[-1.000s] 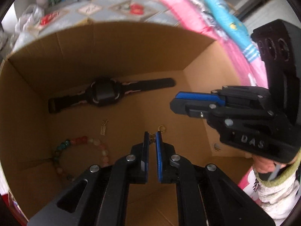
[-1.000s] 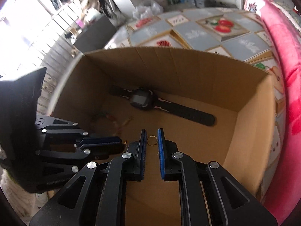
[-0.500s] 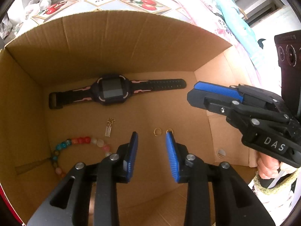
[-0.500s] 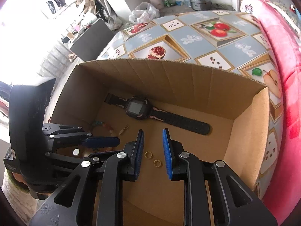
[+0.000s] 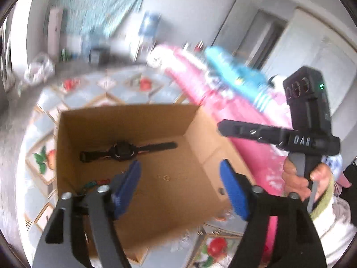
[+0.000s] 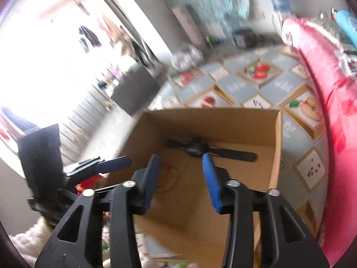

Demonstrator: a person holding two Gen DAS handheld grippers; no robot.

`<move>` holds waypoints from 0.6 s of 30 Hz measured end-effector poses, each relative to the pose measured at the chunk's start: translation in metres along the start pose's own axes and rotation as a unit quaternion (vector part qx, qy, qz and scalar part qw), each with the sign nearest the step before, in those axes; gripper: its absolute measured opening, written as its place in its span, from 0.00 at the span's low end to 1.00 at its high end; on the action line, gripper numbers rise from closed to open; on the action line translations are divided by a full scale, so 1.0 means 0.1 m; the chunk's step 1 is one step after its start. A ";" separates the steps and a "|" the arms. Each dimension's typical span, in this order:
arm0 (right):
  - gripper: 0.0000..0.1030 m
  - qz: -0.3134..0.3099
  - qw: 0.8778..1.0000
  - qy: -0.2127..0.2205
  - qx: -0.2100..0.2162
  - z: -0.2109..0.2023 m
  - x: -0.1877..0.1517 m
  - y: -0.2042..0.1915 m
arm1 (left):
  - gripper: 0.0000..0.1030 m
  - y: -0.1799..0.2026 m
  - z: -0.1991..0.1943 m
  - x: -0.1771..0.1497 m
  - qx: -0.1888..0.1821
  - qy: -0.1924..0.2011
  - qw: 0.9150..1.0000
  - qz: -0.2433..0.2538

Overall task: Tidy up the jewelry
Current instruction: 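Withdraw both grippers from the box back toward the table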

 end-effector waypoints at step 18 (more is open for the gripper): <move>0.88 0.067 0.958 -0.042 -0.274 -0.04 -2.13 0.68 | 0.95 -0.35 0.33 -1.71 0.129 -0.075 0.989 0.002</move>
Point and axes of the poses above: each gripper's, at about its wrist camera, not at the fingertips, and z roughly the way its jaws point, y to its right, x to its top, the point moved 10 cm from there along z, roughly the way its jaws point, and after that the axes turned 3 degrees about -y, right-handed, at the moved point
